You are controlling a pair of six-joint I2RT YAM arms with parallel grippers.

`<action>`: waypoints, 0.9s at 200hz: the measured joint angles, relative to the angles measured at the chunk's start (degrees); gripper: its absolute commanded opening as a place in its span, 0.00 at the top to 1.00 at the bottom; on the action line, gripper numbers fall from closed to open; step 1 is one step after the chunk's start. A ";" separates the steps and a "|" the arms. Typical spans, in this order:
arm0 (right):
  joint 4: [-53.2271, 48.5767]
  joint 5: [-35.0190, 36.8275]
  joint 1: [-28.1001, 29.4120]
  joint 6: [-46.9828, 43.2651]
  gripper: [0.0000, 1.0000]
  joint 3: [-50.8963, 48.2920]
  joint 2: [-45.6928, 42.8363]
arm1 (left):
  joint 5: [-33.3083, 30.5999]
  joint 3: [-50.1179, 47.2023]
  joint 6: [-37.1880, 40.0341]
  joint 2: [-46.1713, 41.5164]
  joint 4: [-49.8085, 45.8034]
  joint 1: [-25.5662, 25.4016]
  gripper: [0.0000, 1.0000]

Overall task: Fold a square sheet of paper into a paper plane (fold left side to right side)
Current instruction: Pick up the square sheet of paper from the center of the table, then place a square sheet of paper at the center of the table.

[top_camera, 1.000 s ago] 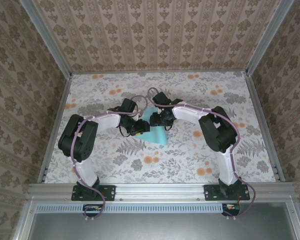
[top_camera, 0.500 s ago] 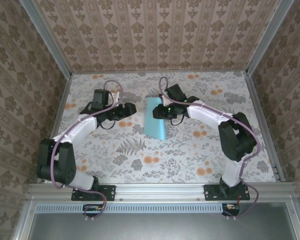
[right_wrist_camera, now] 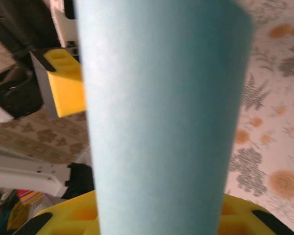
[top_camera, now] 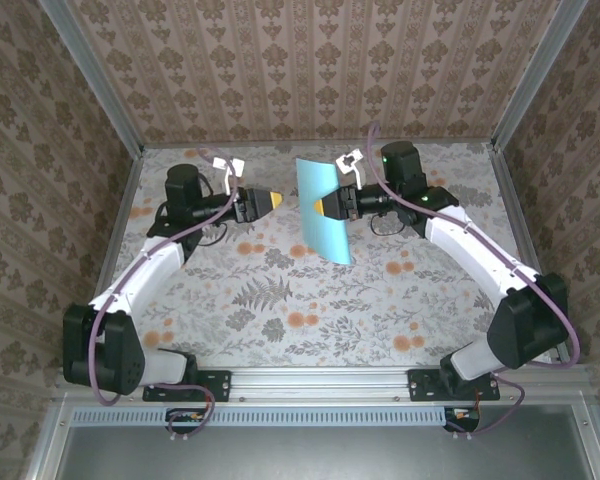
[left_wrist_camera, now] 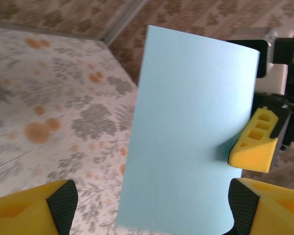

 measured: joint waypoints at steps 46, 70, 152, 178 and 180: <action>2.93 -6.38 0.00 0.33 0.67 0.42 -0.83 | 5.90 3.17 -1.62 1.25 4.76 -4.26 0.18; 3.63 -7.39 0.00 0.33 0.67 0.42 -1.68 | 7.19 4.33 -1.84 1.64 5.03 -5.44 0.25; 1.46 -3.48 -1.44 -1.20 0.56 0.42 -2.01 | 7.56 5.44 -0.42 1.97 1.86 -5.73 1.00; -1.05 -0.04 -2.43 -2.45 0.42 0.24 -1.99 | 6.01 5.44 0.76 2.21 -1.31 -5.73 1.00; -1.36 0.31 -2.49 -2.78 0.40 0.22 -2.01 | 5.81 5.44 0.94 2.25 -1.57 -5.73 1.00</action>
